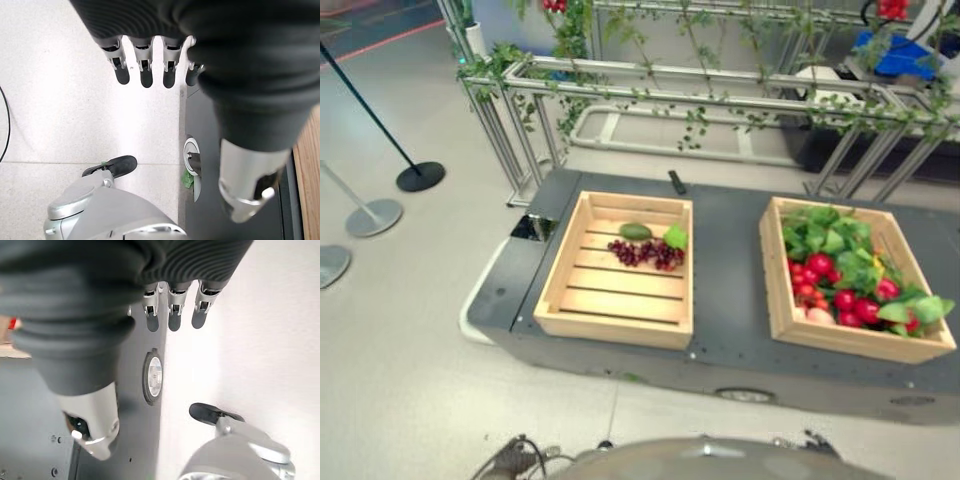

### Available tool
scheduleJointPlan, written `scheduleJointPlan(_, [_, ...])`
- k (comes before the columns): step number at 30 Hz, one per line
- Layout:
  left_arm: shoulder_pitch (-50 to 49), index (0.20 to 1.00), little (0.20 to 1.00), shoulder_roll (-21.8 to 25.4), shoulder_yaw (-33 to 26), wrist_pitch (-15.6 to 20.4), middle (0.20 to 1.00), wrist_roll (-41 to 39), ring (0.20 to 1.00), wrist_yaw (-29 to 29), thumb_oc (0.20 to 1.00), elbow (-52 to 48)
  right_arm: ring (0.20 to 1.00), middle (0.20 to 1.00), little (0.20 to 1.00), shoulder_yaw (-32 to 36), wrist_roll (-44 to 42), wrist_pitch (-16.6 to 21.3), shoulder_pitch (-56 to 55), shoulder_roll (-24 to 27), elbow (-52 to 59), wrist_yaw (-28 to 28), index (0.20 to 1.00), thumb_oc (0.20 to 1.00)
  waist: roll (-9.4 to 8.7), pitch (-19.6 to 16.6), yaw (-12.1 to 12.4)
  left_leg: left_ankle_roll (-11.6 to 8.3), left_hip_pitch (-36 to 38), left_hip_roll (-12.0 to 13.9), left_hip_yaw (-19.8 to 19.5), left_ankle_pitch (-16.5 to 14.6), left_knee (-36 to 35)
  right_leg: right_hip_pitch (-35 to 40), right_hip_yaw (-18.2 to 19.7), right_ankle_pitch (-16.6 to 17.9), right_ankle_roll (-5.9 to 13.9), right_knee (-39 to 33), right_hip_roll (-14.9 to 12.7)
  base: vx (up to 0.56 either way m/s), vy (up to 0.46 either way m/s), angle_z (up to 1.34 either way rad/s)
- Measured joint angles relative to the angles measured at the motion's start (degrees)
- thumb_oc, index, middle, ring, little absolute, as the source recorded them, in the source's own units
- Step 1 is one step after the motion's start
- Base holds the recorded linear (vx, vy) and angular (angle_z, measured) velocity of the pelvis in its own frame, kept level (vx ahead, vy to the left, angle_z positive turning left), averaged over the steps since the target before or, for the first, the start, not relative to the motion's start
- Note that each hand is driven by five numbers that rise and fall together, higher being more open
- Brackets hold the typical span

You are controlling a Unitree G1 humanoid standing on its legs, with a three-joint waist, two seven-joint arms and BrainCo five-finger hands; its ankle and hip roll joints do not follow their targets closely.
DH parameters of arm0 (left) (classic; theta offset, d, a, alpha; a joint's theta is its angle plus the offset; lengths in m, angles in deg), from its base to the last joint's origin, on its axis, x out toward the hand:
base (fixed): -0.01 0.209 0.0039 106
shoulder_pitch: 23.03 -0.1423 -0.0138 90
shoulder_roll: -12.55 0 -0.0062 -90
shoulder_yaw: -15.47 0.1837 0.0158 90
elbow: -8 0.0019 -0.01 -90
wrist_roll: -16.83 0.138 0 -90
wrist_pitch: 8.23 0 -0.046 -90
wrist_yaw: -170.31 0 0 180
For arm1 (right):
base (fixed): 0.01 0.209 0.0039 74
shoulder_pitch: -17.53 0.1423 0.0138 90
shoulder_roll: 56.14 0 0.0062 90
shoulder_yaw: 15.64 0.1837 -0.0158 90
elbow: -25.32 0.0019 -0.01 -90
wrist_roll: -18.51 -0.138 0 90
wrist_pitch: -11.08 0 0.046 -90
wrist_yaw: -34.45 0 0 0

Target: Pick up the fruits from the basket on one side to the basket on the other side

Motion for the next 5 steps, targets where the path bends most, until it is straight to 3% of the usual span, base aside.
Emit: scheduleJointPlan(5, [0.49,1.0,1.0,-0.14,0.02,-0.07,1.0,0.1,1.0,0.53,1.0,-0.43,1.0,1.0,1.0,-0.04,0.0,-0.17,-0.08,0.0,1.27,0.41,1.0,1.0,-0.37,-0.91,-0.08,-0.11,-0.01,0.11,-0.01,-0.07,0.0,-0.04,0.01,-0.05,-0.06,0.0,0.11,0.0,0.0,0.0])
